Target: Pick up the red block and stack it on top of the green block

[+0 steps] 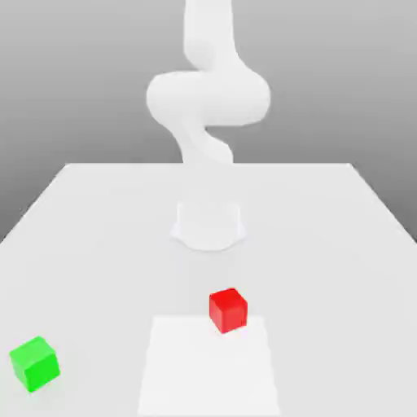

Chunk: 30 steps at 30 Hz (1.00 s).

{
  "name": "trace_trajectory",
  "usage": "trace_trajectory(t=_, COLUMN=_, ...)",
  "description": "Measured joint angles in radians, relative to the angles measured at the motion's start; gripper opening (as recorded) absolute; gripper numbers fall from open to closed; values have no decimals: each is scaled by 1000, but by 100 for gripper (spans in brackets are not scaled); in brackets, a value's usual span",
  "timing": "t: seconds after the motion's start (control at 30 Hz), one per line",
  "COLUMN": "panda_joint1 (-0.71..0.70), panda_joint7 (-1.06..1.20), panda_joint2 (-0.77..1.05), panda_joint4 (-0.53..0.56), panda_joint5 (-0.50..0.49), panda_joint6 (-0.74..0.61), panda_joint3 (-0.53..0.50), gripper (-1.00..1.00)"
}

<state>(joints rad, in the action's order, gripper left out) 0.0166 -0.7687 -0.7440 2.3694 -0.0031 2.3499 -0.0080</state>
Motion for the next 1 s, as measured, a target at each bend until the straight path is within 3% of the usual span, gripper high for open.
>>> trace_trajectory(t=0.57, panda_joint1=121, panda_joint7=290, panda_joint2=550, panda_joint4=580, panda_joint5=-14, panda_joint6=461, panda_joint3=-36, gripper=0)
trace_trajectory(t=0.8, panda_joint1=119, panda_joint7=348, panda_joint2=861, panda_joint4=583, panda_joint5=35, panda_joint6=721, panda_joint3=-10, gripper=0)
trace_trajectory(t=0.83, panda_joint1=113, panda_joint7=349, panda_joint2=892, panda_joint4=579, panda_joint5=37, panda_joint6=747, panda_joint3=-3, gripper=-100)
trace_trajectory(t=1.0, panda_joint1=112, panda_joint7=347, panda_joint2=892, panda_joint4=579, panda_joint5=34, panda_joint6=746, panda_joint3=-3, gripper=-100)
